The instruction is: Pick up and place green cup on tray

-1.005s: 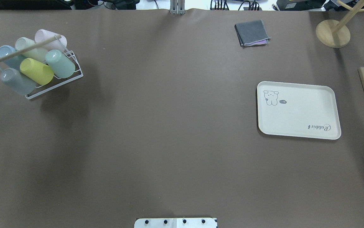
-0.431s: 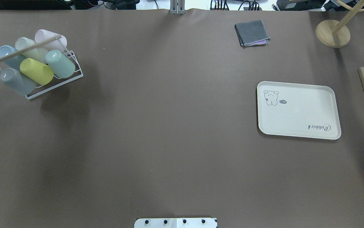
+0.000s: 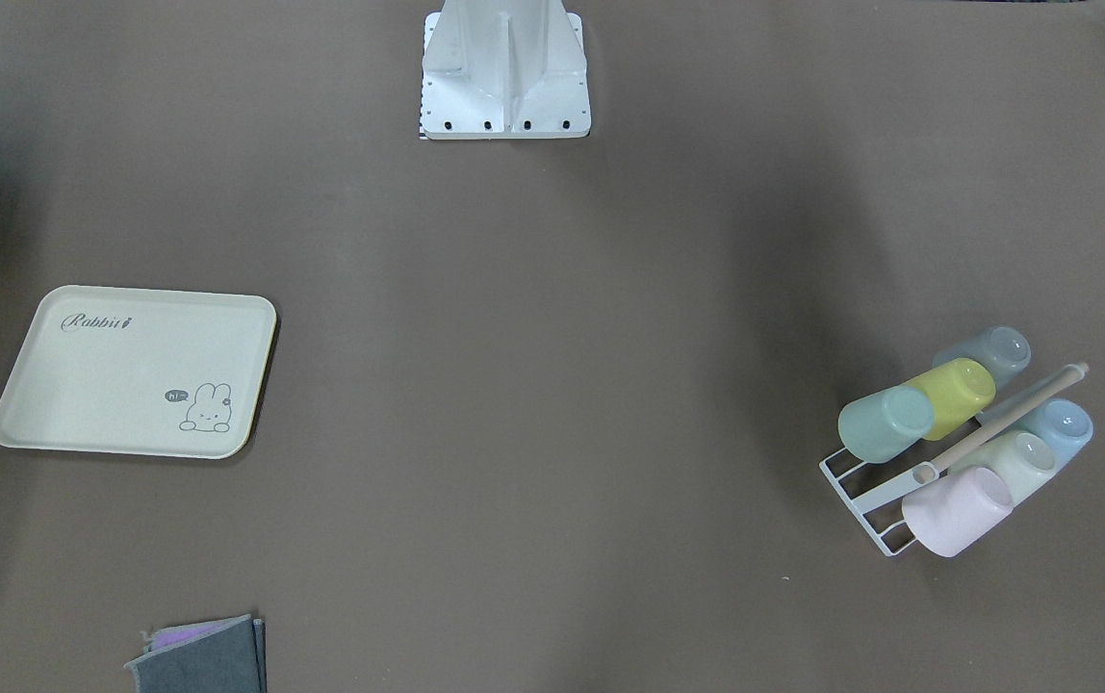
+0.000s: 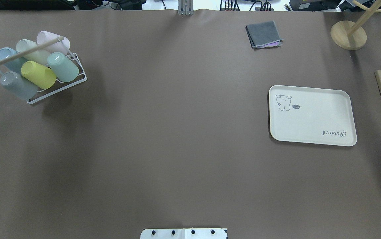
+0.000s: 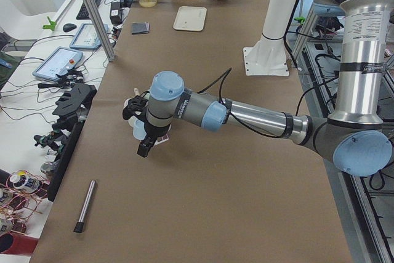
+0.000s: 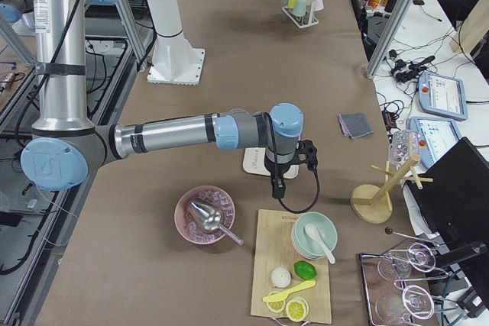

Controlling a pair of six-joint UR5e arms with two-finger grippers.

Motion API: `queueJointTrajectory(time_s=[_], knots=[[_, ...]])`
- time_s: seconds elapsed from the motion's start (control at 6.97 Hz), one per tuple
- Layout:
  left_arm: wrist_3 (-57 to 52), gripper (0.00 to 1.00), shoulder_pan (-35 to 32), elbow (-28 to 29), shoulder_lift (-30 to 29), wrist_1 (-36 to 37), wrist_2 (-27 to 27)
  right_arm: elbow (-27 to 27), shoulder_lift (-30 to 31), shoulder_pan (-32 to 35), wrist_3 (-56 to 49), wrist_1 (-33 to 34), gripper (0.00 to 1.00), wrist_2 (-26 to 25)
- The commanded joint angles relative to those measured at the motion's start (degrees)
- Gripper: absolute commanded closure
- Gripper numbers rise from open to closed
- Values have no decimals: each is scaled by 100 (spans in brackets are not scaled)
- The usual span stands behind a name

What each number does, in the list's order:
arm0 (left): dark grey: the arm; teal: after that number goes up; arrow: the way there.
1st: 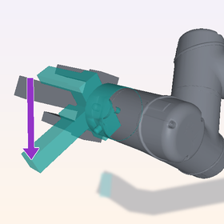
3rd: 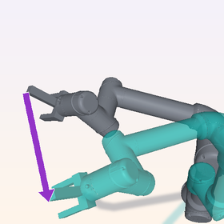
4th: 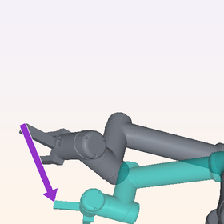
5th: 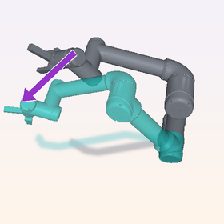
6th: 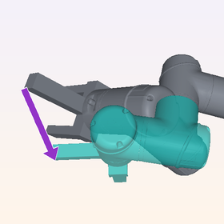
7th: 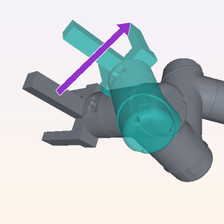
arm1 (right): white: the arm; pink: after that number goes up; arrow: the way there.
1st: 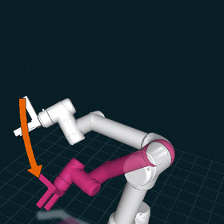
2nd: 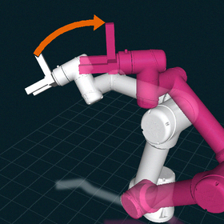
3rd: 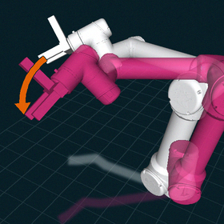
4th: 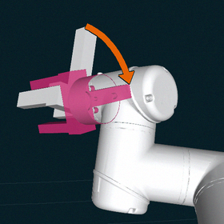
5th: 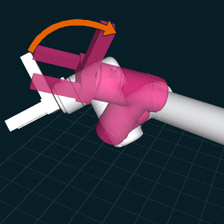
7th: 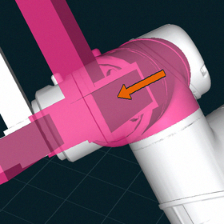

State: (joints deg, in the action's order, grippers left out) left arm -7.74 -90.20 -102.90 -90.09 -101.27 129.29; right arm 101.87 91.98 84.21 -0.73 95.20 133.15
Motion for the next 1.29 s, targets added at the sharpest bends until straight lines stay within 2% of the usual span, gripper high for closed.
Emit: queueJointTrajectory(time_s=[0.0, 0.29, 0.43, 0.72, 0.86, 1.15], knots=[[0, 2, 876, -395, -35, -121, -1188, -53, 48, -1, 3, 34, 0, -17], [-243, 2, 1153, -992, -96, -112, -2131, -220, 101, -1, 3, 16, 0, 0], [-1003, 2, 1171, -1056, -175, -129, -2962, -220, 92, 8, 20, 25, 0, 17], [-1256, 2, 1354, -1196, -490, -69, -3119, -177, 171, 113, 11, 16, 0, 0], [-1265, 2, 1747, -1554, -510, 315, -3799, -159, 232, 105, 3, 8, 0, -26], [-1876, 2, 2355, -1743, -780, 791, -4646, -133, 224, 114, 20, -19, 0, 26]])
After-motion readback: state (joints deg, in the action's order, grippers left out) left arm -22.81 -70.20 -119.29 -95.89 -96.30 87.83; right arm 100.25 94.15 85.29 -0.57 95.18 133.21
